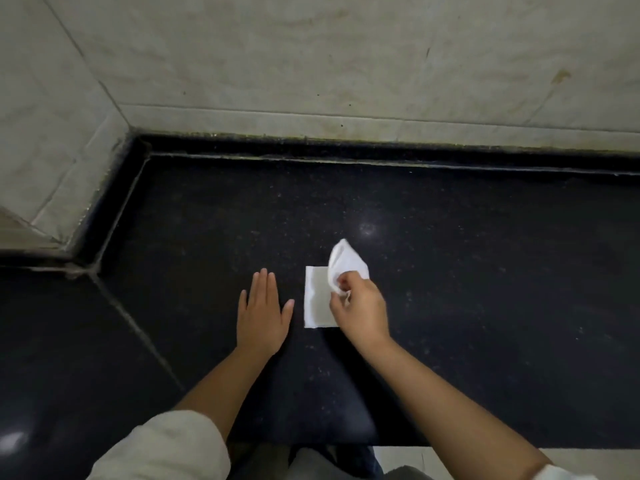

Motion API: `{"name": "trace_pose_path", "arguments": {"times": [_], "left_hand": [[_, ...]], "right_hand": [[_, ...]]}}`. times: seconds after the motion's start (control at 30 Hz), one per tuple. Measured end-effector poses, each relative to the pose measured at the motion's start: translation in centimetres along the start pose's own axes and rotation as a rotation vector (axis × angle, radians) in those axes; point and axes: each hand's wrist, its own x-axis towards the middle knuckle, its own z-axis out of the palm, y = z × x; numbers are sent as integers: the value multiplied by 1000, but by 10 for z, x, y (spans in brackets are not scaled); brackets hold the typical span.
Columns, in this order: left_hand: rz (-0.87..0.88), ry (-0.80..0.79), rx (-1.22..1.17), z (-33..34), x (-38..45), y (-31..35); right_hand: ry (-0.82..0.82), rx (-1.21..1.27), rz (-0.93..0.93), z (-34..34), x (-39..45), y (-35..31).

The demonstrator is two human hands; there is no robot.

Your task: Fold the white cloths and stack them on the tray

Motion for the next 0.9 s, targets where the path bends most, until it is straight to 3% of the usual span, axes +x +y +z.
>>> {"name": "trace_pose_path", "arguments": {"times": [0.13,0.37,0.53,0.63,0.77,0.9], "left_hand": [[-35,43,-21,-1,-22,-40],[63,90,-90,6,-31,-53],[316,131,-164,8,-24,-24],[489,98,-193,11,-22,1],[609,83,-118,23,-20,21],[585,92,49,28,-13,25]], "right_hand": [[-221,-201,-66,47,-9,8],[-371,-202,-123,42,-10,19],[-146,-414,-281,1,-12,58],[-202,-552,-269,-3,-12,73],[-231,-436,-248,8,-11,80],[-238,-397,-271,4,-6,76]]}}
